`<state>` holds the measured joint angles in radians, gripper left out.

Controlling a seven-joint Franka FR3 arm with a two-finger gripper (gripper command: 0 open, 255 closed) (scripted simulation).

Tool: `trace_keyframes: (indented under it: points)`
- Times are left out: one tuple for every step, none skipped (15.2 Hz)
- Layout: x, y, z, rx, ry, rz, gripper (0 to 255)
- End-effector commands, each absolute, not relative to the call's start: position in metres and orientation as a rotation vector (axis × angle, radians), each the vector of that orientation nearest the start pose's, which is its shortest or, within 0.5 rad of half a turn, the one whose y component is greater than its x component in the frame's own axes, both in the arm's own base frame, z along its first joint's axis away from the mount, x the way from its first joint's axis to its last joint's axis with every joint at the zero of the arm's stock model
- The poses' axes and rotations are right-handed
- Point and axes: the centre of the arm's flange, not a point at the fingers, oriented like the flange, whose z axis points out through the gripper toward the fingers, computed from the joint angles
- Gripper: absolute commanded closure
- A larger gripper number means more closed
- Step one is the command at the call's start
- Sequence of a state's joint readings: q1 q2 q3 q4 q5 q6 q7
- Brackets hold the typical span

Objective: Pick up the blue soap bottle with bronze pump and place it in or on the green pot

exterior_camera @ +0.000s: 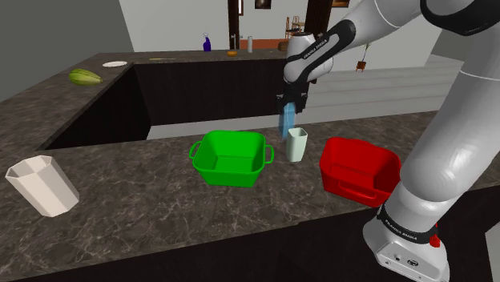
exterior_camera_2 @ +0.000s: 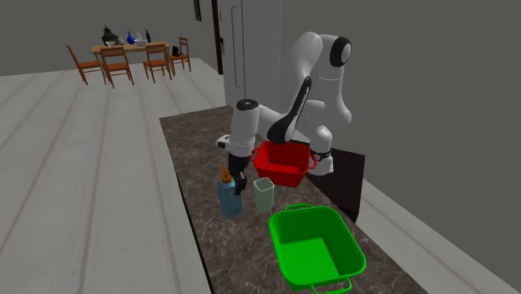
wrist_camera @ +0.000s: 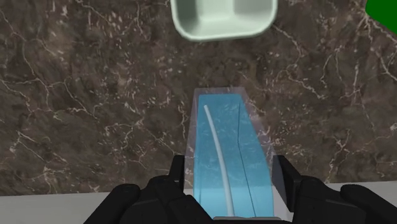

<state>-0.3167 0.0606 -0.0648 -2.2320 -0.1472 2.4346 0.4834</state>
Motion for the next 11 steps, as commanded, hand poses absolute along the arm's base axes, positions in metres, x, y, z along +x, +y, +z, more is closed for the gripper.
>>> trace_keyframes:
  points:
    - [0.506, -0.204, 0.370, -3.003, 1.198, -0.238, 255]
    - [0.506, -0.204, 0.375, -3.003, 1.198, -0.238, 255]
    - [0.506, -0.204, 0.380, -3.003, 1.198, -0.238, 255]
    - [0.506, -0.204, 0.385, -3.003, 1.198, -0.238, 255]
    - [0.506, -0.204, 0.391, -3.003, 1.198, -0.238, 255]
    - [0.506, -0.204, 0.396, -3.003, 1.198, -0.238, 255]
    - [0.506, -0.204, 0.401, -3.003, 1.198, -0.238, 255]
    - [0.506, -0.204, 0.407, -3.003, 1.198, -0.238, 255]
    - [0.506, -0.204, 0.412, -3.003, 1.198, -0.238, 255]
    - [0.506, -0.204, 0.417, -3.003, 1.198, -0.238, 255]
    - [0.506, -0.204, 0.422, -3.003, 1.198, -0.238, 255]
